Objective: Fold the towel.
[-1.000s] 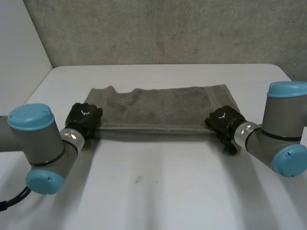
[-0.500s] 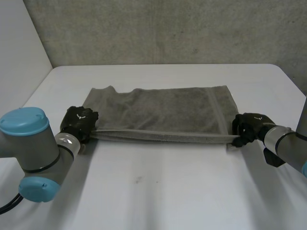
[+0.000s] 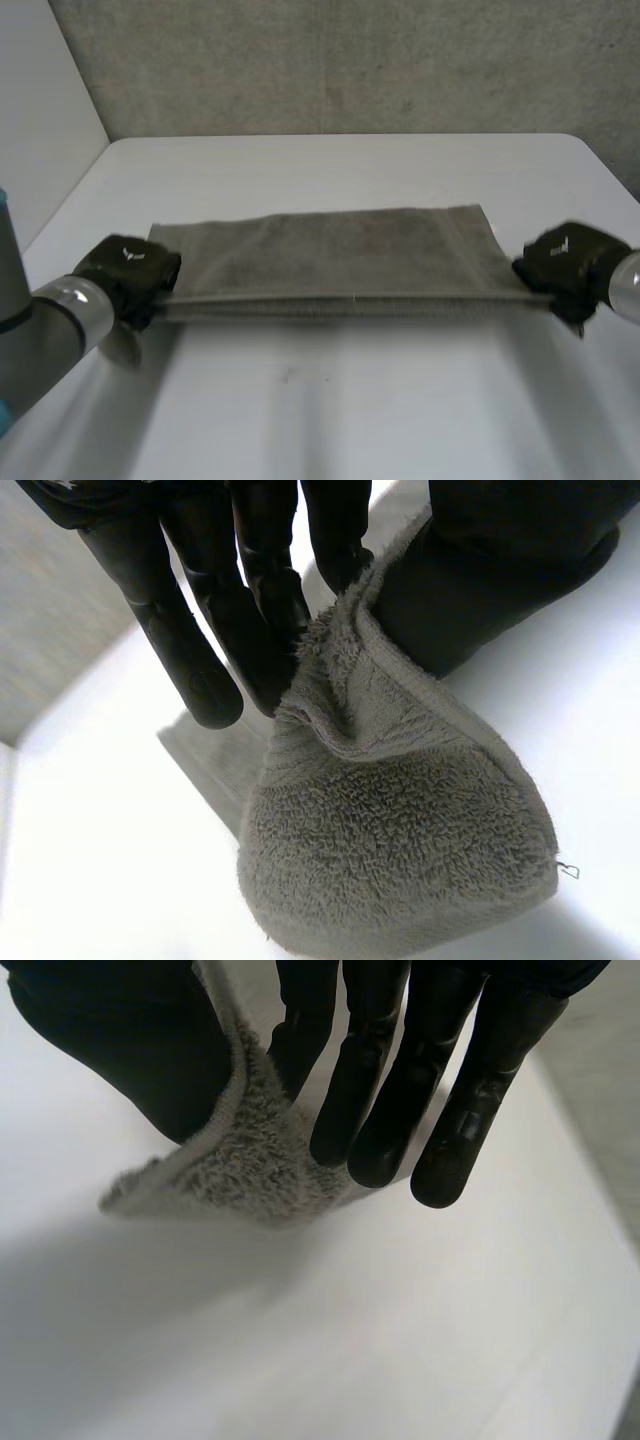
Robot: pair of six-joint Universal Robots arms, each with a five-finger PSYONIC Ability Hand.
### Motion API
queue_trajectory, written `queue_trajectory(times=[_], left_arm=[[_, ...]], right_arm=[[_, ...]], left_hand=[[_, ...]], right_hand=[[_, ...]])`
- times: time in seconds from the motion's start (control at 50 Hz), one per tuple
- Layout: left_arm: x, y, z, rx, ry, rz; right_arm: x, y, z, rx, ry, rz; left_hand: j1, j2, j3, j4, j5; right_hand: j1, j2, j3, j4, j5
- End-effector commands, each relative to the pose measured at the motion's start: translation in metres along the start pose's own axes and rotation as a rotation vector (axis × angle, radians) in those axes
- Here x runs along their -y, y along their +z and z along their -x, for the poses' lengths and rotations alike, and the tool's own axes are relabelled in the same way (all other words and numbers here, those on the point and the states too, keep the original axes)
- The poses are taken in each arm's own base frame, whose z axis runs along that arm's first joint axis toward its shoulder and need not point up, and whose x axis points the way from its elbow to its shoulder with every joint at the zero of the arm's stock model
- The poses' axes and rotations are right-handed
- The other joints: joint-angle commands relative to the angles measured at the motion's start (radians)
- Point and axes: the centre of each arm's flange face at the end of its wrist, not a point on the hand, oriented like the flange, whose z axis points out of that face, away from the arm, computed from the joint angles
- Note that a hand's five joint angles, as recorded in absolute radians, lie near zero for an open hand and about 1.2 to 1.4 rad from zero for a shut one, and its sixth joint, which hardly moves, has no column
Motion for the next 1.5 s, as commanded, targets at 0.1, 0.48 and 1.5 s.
queue_trajectory(times=[0.1,0.48,1.5], left_arm=[[-0.029,0.004,-0.007,-0.137,0.165,0.240],[0.170,0.075,0.103,0.473,0.149,-0.645],[-0.042,0.134,0.013,0.166,0.127,-0.154]], right_arm=[[-0.026,0.009,0.033,0.208,-0.123,0.176],[0.137,0.015,-0.145,-0.847,0.012,-0.588],[-0.011,0.091,-0.011,-0.294,0.182,-0.127]], left_hand=[[0.214,0.180,0.181,0.179,0.184],[0.214,0.180,0.181,0.179,0.184],[-0.719,-0.753,-0.752,-0.754,-0.750]], right_hand=[[0.417,0.216,0.209,0.201,0.266],[0.417,0.216,0.209,0.201,0.266],[0.417,0.216,0.209,0.201,0.266]])
